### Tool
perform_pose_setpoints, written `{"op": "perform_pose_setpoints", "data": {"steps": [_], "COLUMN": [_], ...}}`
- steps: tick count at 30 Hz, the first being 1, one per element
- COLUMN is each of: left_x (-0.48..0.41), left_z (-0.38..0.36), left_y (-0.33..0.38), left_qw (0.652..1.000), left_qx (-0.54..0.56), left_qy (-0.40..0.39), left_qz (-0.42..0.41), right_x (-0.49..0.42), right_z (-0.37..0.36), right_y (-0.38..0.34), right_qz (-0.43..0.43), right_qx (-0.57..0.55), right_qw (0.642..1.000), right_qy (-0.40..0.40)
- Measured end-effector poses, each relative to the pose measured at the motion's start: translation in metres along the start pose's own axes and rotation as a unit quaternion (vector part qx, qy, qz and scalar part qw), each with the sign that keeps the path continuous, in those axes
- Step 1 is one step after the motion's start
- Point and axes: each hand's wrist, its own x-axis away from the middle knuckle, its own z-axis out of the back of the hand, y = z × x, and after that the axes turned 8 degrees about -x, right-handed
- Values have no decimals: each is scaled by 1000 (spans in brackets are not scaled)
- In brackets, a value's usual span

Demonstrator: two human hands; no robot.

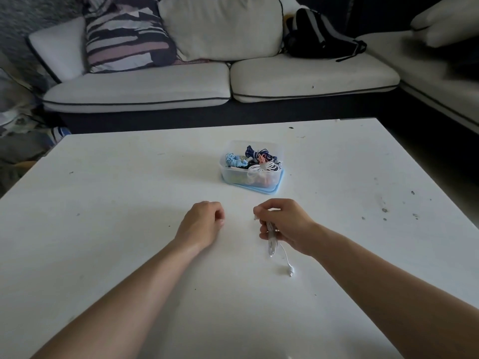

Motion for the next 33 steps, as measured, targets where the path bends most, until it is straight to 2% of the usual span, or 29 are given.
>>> {"op": "perform_pose_setpoints", "data": {"steps": [3, 5, 10, 15, 19, 21, 24, 30, 33], "left_x": [6, 12, 42, 64, 78, 80, 81, 80, 79], "left_z": [12, 25, 59, 78, 84, 87, 90, 86, 85], "left_y": [21, 40, 77, 94, 98, 100, 101, 99, 96], "left_qw": [988, 961, 885, 795, 696, 668, 671, 769, 799], "left_qx": [135, 258, 457, 592, 689, 715, 715, 620, 588], "left_qy": [13, 15, -3, -25, -53, -63, -70, -69, -78], "left_qz": [68, 98, 84, 133, 194, 199, 182, 139, 103], "right_x": [7, 13, 42, 72, 86, 87, 87, 85, 84], "right_z": [-1, 0, -1, -2, -3, -4, -8, -11, -10], "right_y": [-7, -14, -37, -52, -46, -42, -41, -35, -32], "right_qz": [2, 7, 60, 85, 97, 113, 137, 143, 144], "right_qx": [-26, -47, -61, -78, -87, -86, -95, -101, -96], "right_qw": [1000, 999, 996, 993, 991, 990, 986, 985, 985], "right_qy": [-14, -22, -14, -6, -6, -2, 5, -2, -5]}}
